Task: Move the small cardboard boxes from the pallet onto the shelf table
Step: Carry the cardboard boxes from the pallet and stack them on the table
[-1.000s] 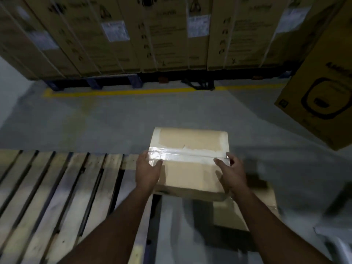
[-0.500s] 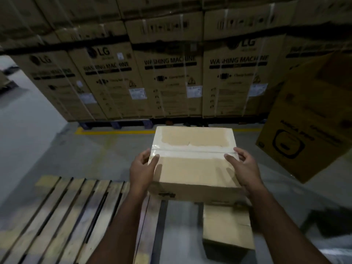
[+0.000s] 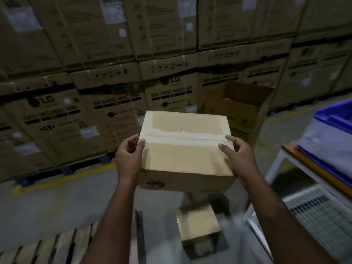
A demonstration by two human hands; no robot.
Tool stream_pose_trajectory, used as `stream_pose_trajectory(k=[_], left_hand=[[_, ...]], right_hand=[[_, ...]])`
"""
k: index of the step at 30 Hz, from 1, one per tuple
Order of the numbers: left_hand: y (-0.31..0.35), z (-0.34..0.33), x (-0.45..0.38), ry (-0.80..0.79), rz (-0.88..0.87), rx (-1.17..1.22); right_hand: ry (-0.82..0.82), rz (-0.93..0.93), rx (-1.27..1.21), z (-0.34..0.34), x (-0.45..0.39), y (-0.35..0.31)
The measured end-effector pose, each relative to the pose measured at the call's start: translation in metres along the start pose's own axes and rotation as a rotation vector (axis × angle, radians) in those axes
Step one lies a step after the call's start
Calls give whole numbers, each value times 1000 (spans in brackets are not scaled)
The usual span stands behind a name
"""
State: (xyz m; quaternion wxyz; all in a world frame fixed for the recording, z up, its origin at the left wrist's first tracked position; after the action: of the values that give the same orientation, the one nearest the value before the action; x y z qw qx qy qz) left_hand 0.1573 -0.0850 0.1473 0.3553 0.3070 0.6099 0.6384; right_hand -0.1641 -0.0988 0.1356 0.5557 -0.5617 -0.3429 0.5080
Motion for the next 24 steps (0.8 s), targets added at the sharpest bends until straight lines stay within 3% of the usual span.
stream_pose_trajectory(k=[10,24], left_hand=[[29,-72,100,-351,-33,38],[76,-239,324,-813,-105,101]], right_hand=[[315,49,81,145,113,-34],[775,73,250,393,253,-52]])
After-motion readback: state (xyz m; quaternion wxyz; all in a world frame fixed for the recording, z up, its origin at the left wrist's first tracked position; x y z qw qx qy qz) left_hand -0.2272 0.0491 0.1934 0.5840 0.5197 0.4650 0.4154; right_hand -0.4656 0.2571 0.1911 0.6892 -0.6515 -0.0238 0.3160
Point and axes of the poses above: each hand's wrist, its own x-axis away from the middle knuckle, its own z-axis out of the back of the hand, y = z × x, the point moved 3 cm from there along -x, towards the middle knuckle, and after that the axes turned 10 degrees about z, right-handed, at the moved point
